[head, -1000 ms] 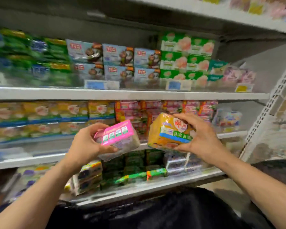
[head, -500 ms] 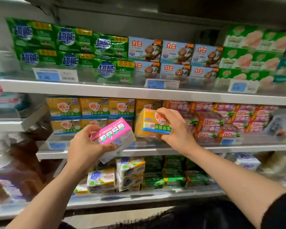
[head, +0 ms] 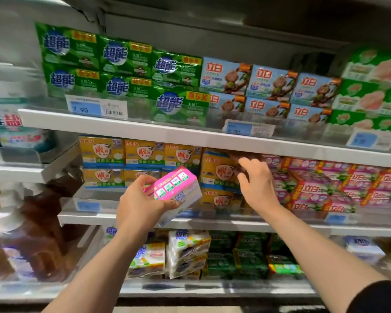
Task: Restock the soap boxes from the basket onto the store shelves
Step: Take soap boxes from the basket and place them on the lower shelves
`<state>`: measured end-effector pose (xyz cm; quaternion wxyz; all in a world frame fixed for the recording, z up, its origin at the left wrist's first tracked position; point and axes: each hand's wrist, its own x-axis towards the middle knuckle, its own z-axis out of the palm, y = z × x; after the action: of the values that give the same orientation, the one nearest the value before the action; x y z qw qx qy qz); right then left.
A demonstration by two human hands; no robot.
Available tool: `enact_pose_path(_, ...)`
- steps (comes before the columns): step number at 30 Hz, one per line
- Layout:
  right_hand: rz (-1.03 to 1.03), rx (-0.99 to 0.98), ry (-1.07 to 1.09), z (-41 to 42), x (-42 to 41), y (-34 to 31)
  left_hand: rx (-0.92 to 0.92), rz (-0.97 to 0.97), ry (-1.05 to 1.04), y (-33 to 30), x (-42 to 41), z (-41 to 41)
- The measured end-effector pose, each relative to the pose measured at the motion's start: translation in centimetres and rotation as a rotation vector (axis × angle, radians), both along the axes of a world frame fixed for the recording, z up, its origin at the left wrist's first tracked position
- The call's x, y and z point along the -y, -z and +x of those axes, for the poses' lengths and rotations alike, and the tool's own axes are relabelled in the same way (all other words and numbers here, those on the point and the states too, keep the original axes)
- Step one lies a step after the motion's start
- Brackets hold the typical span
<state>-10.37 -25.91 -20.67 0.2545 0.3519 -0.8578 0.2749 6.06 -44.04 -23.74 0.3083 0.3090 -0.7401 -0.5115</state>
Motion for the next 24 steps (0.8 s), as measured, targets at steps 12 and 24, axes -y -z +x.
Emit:
enact_pose_path(12,-0.003,0.076,0.149,0.3,0.2,1.0,-0.146,-0.623,0.231,-0.5,-2.7,0.7)
enact_pose_path(24,-0.457,1.469,-0.331,4.0,-9.9,-0.3,-0.390,-1.024,0.319,0.9,-11.2,-3.5)
